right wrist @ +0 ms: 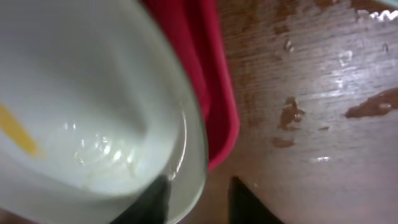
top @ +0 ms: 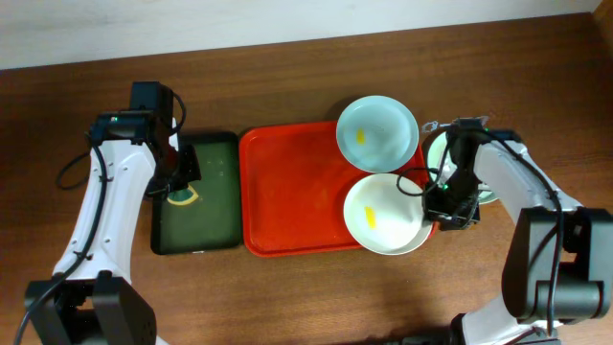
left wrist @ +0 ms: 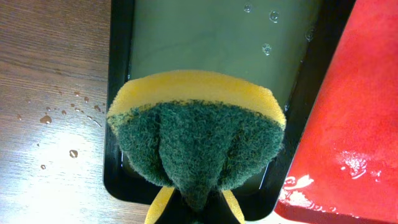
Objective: Clean dirty plates on tray and stack at the side
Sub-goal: 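Grasp the lower-right plate rim with the right gripper and pull it left, then bring the sponge from the green tray to the plate with the left gripper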
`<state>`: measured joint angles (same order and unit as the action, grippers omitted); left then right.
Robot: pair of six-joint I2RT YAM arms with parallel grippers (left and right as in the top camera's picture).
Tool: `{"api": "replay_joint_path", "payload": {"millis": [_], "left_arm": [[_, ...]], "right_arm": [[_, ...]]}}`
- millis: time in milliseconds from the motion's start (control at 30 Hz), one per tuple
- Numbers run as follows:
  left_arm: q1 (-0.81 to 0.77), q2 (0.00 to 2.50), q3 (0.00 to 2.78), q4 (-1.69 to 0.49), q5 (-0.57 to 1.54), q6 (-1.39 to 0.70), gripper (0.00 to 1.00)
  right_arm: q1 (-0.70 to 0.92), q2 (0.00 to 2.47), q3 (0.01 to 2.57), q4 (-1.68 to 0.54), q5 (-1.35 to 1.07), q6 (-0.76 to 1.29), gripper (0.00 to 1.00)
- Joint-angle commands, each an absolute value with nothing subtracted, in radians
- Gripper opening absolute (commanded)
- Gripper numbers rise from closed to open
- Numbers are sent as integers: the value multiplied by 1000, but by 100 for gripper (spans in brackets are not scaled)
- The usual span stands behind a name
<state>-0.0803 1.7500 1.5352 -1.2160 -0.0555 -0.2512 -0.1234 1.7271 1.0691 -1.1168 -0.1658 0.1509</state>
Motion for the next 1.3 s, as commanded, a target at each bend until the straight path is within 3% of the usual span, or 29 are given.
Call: {"api": "replay_joint_path", "payload": {"millis": [0, 233, 433, 567, 733, 800, 900, 933, 1000, 1133, 1167, 1267], "left_arm": [[-81, 1733, 1539, -1217, -48, -260, 0], [-81, 1733, 1539, -1216, -48, -260, 0], [-81, 1734, 1539, -1216, -48, -260, 0], [-81, 1735, 1539, -1204, -48, -231, 0], [-130, 1735, 1538, -1151, -44, -162, 0], [-154, 1735, 1538, -1124, -44, -150, 0], [-168, 1735, 1537, -1119, -45, -147, 0], [-168, 1735, 1537, -1119, -45, -147, 0], [-168, 1735, 1537, -1123, -45, -147, 0], [-168, 1735, 1537, -1127, -44, -147, 0], [-168, 1735, 1537, -1129, -44, -147, 0], [-168, 1735, 1537, -1130, -44, -148, 0]], "right_arm": [[-114, 1718, 1051, -1092, -196, 166, 4], [21, 1718, 1050, -1073, -315, 221, 4], [234, 1718, 1050, -851, -319, 524, 4], [338, 1718, 1050, -700, -289, 540, 4], [367, 1723, 1050, -670, -179, 540, 6], [367, 1725, 1049, -634, -175, 540, 12], [367, 1725, 1047, -574, -175, 540, 7], [367, 1725, 1047, -577, -175, 535, 14], [367, 1725, 1044, -569, -171, 481, 38], [367, 1753, 1018, -503, -171, 396, 39], [367, 1775, 1018, -492, -171, 396, 38], [367, 1800, 1018, -453, -172, 398, 4]]}}
